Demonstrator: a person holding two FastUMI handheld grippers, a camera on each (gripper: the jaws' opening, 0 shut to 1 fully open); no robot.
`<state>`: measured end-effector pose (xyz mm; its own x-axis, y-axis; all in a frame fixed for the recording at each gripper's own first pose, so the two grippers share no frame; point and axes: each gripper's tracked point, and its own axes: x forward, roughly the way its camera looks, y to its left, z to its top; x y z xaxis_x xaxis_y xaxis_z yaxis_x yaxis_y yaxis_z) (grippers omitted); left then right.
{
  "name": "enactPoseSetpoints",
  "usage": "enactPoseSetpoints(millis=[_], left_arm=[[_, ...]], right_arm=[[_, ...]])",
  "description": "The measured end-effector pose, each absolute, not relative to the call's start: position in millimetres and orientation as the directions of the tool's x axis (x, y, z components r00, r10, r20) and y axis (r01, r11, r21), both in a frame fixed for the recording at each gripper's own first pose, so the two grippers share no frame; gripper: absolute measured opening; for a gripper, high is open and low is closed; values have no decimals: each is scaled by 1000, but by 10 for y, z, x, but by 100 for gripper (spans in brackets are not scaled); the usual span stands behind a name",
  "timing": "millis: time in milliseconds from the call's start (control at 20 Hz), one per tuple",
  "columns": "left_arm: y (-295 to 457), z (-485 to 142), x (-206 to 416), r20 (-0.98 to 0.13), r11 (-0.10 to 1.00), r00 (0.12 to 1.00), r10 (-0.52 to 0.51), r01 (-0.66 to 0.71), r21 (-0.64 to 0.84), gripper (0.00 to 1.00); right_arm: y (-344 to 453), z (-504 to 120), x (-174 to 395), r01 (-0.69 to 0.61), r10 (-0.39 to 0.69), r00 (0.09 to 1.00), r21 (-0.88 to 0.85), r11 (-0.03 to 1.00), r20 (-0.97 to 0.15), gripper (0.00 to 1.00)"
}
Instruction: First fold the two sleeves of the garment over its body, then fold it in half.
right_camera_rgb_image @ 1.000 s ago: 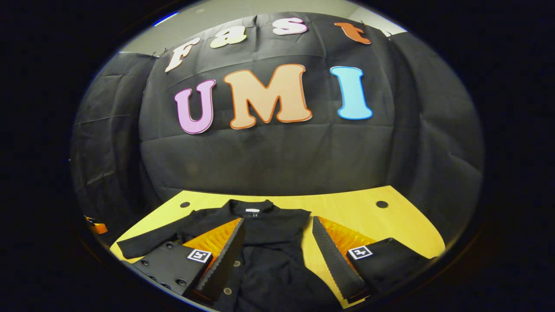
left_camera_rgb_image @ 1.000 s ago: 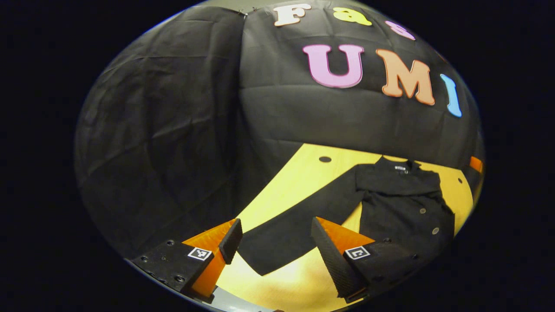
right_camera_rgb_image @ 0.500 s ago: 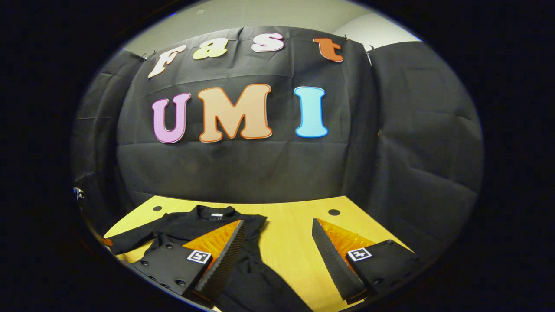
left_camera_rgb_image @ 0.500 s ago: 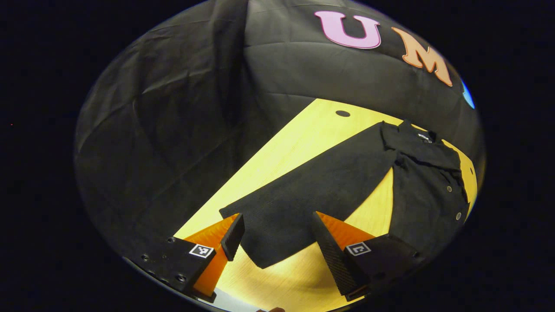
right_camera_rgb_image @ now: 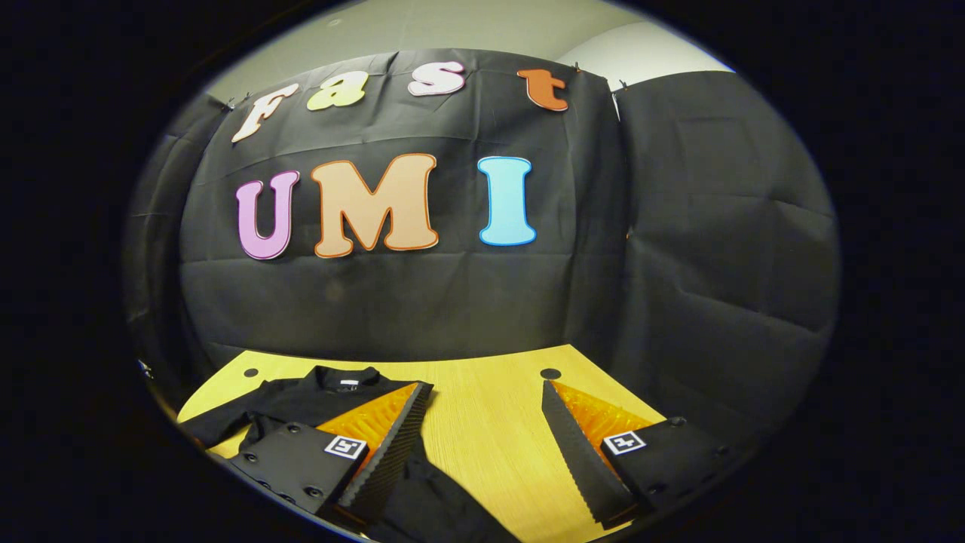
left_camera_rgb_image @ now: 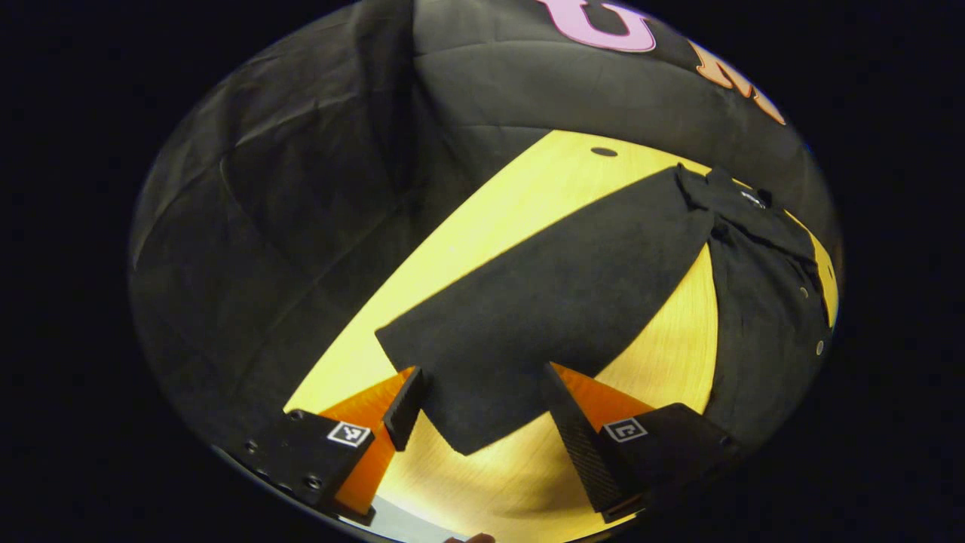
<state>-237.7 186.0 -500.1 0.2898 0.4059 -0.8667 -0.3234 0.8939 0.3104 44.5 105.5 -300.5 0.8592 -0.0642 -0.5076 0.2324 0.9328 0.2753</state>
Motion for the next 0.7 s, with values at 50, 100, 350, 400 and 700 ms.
enactPoseSetpoints(millis=[50,100,350,400,700], left_arm=[[1832,-4998,-2420,-871,896,280,402,-317,311,91],[1853,-4993,-2398,-864,898,297,406,-308,315,92],[1713,-5036,-2334,-868,892,352,350,-408,195,75],[1713,-5061,-2356,-873,896,346,345,-400,195,66],[1540,-5113,-2254,-877,896,349,329,-410,173,7]], right_arm=[[1038,-3003,447,230,-65,859,271,935,-508,98],[1038,-3006,442,228,-61,858,270,935,-510,98],[1156,-3051,393,194,-22,853,278,941,-522,98],[1175,-3060,379,184,-14,852,275,944,-523,98],[1249,-3062,328,152,15,851,273,950,-525,98]])
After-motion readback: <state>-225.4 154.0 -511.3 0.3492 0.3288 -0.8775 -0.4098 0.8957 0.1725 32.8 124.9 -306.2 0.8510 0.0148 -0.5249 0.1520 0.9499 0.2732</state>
